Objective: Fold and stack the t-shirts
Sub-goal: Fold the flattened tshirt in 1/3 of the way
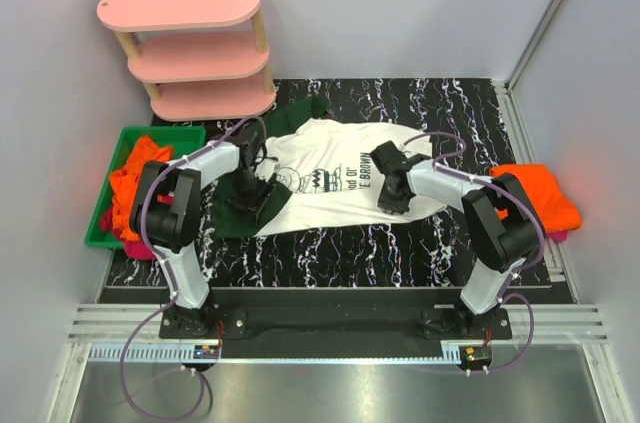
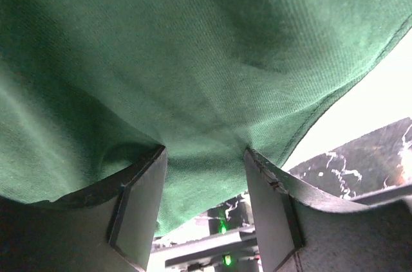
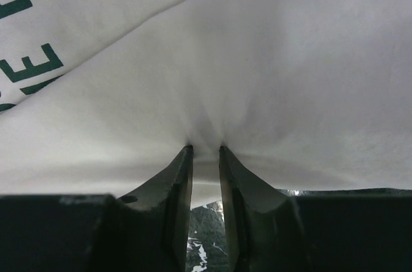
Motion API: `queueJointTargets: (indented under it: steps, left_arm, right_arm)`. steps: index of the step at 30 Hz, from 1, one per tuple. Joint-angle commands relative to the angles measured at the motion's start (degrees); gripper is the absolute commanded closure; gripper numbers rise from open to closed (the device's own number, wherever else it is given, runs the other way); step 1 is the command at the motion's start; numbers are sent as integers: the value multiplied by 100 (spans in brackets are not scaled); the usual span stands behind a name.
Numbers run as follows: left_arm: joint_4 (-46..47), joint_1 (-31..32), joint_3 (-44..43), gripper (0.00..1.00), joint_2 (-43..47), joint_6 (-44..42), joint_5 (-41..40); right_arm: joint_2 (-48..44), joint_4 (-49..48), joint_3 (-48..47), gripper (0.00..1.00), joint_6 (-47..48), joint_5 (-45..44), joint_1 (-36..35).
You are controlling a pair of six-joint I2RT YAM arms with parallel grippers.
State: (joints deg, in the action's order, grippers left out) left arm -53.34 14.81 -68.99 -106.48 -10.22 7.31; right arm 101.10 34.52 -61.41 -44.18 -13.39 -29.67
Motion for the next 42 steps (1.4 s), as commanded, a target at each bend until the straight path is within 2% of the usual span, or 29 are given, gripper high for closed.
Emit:
queueJointTargets:
  steps: [1,10,13,16,20,23,28,32,34,42]
  left_arm:
    - [-273,-4,281,42,65,-173,-37]
    - [-264,-13,448,42,180,-235,-142]
    - [-247,-13,387,42,206,-174,-116]
    - [-221,-22,237,41,425,-147,68]
    - [-212,-31,-236,38,803,-59,305]
    - [-203,-31,-395,37,778,20,350]
    - [-45,-214,-527,39,698,222,446]
    - [314,-452,-659,39,804,459,543]
    - [421,-496,-817,39,769,494,509]
    - [605,-496,-1362,40,31,688,420]
  right_arm:
    - [-54,617,621,70,-432,512,-65]
    - [-644,670,1288,69,-749,530,-135]
    - [-732,643,1237,68,-688,408,-135]
    - [-1021,643,878,63,-486,-39,-135]
    - [-1478,853,271,48,-337,-699,-127]
    - [-1540,1153,-99,45,-249,-1218,-109]
    - [-1751,1154,-38,46,-91,-1465,216]
    - [-1717,811,-12,51,672,-1483,286]
    - [-1472,644,-143,55,875,-1386,286]
    - [-478,319,-916,59,1105,-1088,286]
